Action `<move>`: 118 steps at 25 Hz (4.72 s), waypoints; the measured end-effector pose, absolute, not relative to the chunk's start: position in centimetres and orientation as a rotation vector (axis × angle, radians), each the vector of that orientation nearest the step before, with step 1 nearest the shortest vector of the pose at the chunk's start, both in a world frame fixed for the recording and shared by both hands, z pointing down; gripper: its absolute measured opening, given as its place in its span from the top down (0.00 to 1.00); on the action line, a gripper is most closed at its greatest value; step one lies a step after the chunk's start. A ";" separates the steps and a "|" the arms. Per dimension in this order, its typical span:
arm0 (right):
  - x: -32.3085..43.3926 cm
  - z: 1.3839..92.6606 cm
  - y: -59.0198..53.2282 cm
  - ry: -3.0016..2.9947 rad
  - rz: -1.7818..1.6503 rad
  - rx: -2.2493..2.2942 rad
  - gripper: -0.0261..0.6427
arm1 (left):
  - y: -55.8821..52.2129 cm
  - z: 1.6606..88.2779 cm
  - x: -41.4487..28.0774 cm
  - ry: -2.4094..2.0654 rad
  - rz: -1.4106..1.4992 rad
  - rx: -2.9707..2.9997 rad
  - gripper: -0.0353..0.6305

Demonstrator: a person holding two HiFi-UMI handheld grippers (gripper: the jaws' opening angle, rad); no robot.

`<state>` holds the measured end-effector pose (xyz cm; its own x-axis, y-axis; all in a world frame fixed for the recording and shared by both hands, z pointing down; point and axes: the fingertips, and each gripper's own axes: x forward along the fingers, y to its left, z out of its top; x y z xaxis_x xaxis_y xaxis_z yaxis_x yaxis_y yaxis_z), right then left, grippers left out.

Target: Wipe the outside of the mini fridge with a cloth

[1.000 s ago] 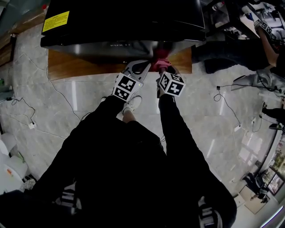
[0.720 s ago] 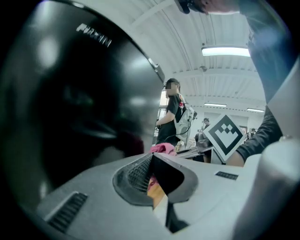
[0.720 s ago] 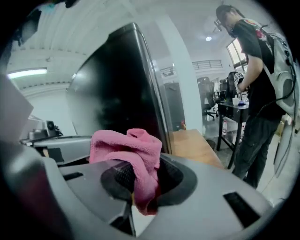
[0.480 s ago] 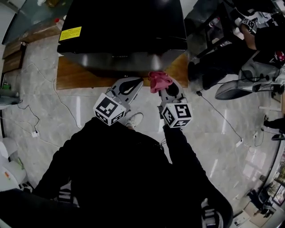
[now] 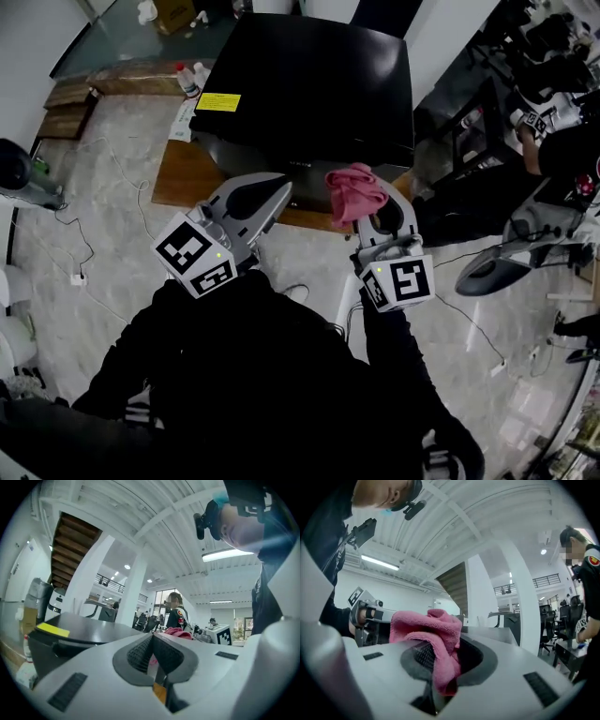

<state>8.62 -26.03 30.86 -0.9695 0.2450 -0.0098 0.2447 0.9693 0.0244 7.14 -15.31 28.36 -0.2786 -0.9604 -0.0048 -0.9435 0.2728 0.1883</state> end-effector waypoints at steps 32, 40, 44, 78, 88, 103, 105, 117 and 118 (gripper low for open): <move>-33.2 23.5 -18.1 2.899 1.626 0.399 0.83 | -7.6 19.9 -33.7 -2.801 0.031 1.543 0.94; -39.6 29.4 -15.7 2.764 1.956 0.514 0.83 | -8.6 25.0 -38.5 -2.717 0.024 1.544 0.94; -41.2 32.6 -14.2 2.731 2.056 0.663 0.83 | -8.6 27.2 -39.7 -2.675 0.002 1.537 0.94; -26.6 33.9 -38.4 2.967 2.176 0.510 0.85 | -23.1 22.7 -19.7 -2.585 0.117 1.646 0.94; -20.4 33.4 -48.3 3.125 2.066 0.301 0.85 | -28.6 22.9 -14.6 -2.562 0.108 1.702 0.94; -12.8 22.6 -33.4 2.985 1.385 0.744 0.84 | -21.0 19.2 -11.9 -2.839 0.084 1.400 0.94; -12.3 23.0 -30.0 2.937 1.405 0.835 0.84 | -18.9 19.3 -11.7 -2.863 0.087 1.350 0.94; -13.7 28.1 -14.3 2.814 1.542 1.094 0.84 | -7.6 23.4 -12.8 -2.847 0.082 1.195 0.94; -14.2 28.5 -13.0 2.815 1.541 1.099 0.84 | -6.7 23.6 -13.2 -2.845 0.074 1.198 0.94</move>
<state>-14.18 -12.96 28.45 -0.7622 0.4166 0.4955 0.6419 0.3873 0.6617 -13.15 -6.73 23.63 -0.6976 -0.7133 0.0678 -0.7159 0.6979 -0.0232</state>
